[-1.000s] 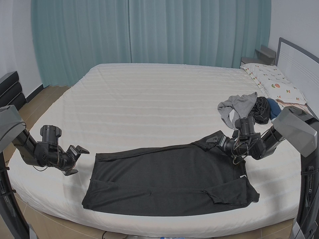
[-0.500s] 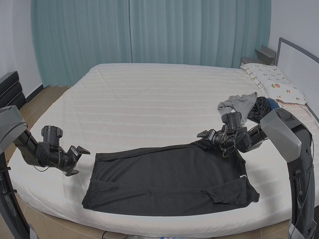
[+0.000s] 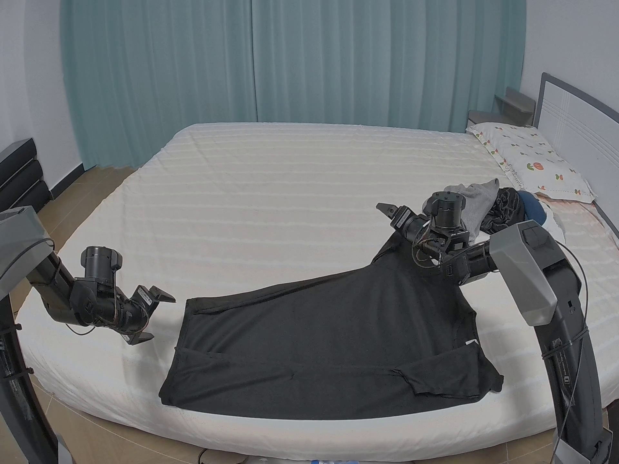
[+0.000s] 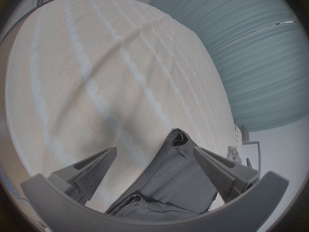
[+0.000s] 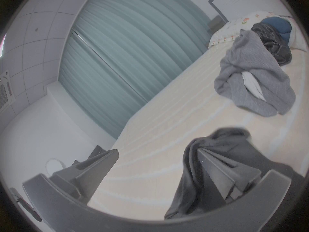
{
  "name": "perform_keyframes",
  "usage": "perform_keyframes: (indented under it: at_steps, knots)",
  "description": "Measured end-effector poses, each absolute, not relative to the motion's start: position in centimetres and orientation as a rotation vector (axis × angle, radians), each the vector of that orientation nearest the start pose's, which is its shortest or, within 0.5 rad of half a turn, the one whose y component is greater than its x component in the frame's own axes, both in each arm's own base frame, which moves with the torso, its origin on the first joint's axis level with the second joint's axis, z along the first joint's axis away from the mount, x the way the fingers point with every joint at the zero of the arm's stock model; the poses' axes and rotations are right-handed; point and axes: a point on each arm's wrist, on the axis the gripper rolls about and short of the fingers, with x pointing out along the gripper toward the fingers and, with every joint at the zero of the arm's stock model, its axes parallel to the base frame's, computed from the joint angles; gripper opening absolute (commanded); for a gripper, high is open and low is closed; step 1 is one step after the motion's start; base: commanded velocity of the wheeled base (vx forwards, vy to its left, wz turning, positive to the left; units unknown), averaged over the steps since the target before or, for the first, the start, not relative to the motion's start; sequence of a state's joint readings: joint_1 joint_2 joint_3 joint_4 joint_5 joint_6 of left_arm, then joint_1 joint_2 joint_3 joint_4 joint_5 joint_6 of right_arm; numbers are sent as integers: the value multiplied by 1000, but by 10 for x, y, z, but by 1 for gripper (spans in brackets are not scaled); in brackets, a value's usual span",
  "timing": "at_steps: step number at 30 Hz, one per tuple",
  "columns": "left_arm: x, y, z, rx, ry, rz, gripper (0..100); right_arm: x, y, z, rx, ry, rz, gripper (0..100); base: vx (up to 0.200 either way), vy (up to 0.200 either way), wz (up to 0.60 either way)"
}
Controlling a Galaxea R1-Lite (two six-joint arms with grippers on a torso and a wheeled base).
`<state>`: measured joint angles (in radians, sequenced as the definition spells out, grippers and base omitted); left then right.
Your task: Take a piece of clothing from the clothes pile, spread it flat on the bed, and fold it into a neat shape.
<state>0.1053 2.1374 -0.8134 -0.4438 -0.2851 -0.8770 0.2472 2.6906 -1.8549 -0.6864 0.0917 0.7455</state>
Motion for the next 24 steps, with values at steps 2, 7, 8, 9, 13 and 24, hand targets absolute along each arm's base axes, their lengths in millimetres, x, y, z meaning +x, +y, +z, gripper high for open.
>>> perform_keyframes:
  at_steps: [2,7,8,9,13,24]
  knots:
    - [340,30,24,-988,892,225,100,532,135,34,724,241,252,100,0,0,0]
    - [340,30,23,-988,895,226,100,537,132,21,670,227,229,100,0,0,0]
    - [340,30,23,-988,895,226,100,538,130,17,653,229,225,100,0,0,0]
    - [340,30,23,-988,895,226,100,538,128,14,639,230,221,100,0,0,0]
    - [340,30,23,-988,894,226,100,539,117,5,627,248,193,100,0,0,0]
    - [345,30,28,-985,873,216,100,518,82,-1,630,376,170,100,0,0,0]
